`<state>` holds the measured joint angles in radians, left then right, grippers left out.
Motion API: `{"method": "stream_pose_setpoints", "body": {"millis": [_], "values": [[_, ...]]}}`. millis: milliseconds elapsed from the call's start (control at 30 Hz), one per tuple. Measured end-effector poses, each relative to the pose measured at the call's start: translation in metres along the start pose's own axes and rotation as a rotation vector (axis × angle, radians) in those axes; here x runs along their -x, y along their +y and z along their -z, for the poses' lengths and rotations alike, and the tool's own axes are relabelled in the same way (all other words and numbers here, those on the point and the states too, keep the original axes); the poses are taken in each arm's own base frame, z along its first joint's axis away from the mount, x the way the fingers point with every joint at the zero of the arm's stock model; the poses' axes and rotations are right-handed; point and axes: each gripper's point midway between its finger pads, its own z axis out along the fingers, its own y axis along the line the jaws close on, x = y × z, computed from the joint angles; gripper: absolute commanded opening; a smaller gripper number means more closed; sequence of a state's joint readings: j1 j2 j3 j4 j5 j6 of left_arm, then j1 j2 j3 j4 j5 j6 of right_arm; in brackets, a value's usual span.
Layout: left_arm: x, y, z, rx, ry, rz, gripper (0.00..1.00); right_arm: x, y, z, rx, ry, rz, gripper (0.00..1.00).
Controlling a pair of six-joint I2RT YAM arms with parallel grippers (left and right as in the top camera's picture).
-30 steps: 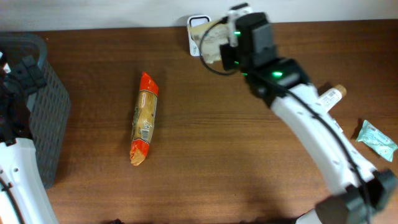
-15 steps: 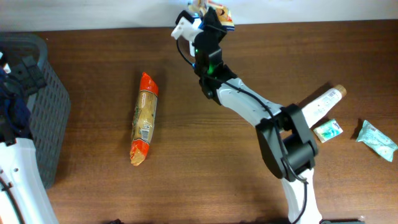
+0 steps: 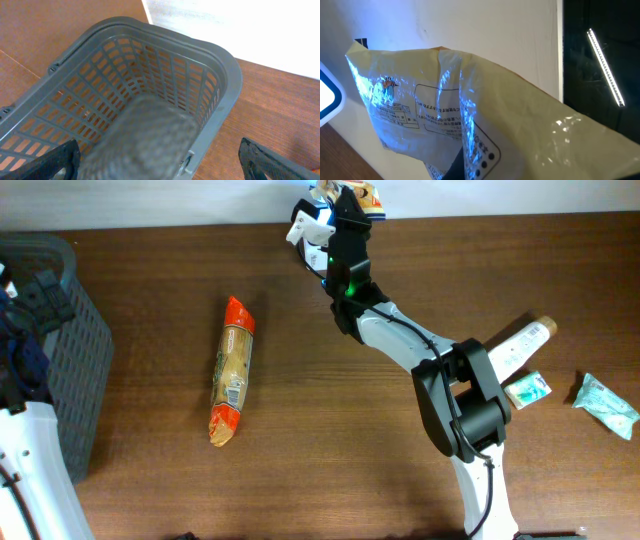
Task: Scan the item barcode
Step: 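Hold the white-yellow packet in front of the scanner window, then carry the packet right and release it on the pile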
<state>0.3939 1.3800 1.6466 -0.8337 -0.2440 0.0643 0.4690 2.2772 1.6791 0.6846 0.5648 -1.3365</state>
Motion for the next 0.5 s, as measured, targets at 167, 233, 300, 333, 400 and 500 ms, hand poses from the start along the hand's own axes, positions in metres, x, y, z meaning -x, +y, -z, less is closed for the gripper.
{"method": "stream_pose_setpoints", "body": {"millis": [167, 233, 300, 333, 400, 500], "values": [[0.0, 0.0, 0.0, 0.0, 0.0, 0.0, 0.99, -0.001, -0.009, 0.0, -0.037, 0.006, -0.021, 0.04], [0.0, 0.0, 0.0, 0.0, 0.0, 0.0, 0.99, -0.002, -0.009, 0.0, -0.04, 0.018, -0.02, 0.04], [0.0, 0.0, 0.0, 0.0, 0.0, 0.0, 0.99, -0.005, -0.007, 0.001, -0.031, 0.038, -0.025, 0.04], [0.0, 0.0, 0.0, 0.0, 0.0, 0.0, 0.99, -0.007, 0.001, 0.003, 0.017, 0.053, -0.025, 0.04], [0.0, 0.0, 0.0, 0.0, 0.002, 0.0, 0.99, -0.01, 0.009, 0.015, 0.151, 0.092, -0.03, 0.04], [0.001, 0.0, 0.0, 0.0, -0.003, 0.001, 0.99, -0.011, -0.031, 0.045, 0.259, 0.132, -0.182, 0.04]]}}
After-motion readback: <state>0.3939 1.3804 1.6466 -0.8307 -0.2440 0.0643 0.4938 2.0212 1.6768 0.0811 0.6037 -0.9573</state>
